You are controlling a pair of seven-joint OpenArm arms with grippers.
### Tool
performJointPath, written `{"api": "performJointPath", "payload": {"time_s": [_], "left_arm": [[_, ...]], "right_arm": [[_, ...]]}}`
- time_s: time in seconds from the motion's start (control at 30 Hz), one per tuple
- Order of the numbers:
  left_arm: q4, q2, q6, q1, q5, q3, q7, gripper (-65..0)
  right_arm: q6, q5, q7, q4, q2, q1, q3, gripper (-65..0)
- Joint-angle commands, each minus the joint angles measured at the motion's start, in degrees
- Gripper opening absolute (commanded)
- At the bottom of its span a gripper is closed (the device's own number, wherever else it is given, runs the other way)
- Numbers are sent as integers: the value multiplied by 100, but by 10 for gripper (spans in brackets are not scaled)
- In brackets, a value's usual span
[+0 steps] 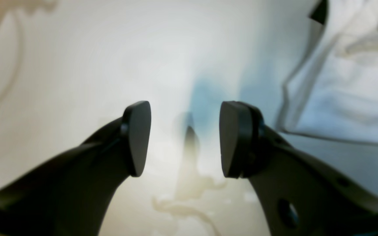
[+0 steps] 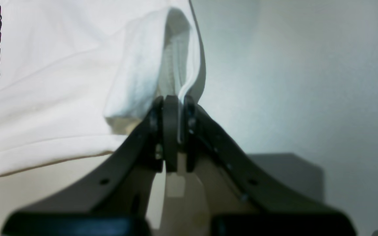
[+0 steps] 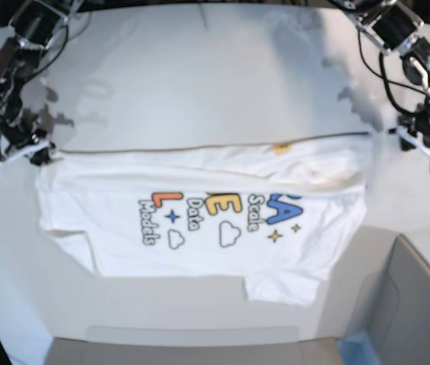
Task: Layout the t-shirt on the table in an organized manner, then fold the t-shirt properly
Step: 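Keep dragging the collar edge with both grippers to straighten the shirt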
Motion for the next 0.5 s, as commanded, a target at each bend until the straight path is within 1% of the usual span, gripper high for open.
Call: {"api": "performJointPath", "payload": {"time_s": [0.0, 0.1, 0.17, 0.37, 0.47], "left_arm": [[41, 26, -8, -22, -48, 120, -82, -309], [-3, 351, -8, 66, -21, 261, -311, -309], [-3, 466, -8, 75, -21, 261, -451, -309], [-250, 431, -8, 40, -21, 226, -513, -309], [-250, 431, -8, 40, -21, 234, -733, -309]], "right_arm": [[42, 54, 66, 74, 78, 61, 1, -617], [42, 54, 66, 74, 78, 61, 1, -572], [42, 54, 66, 74, 78, 61, 1, -569], [42, 54, 66, 74, 78, 61, 1, -569], [42, 54, 66, 74, 78, 0, 1, -569]]}}
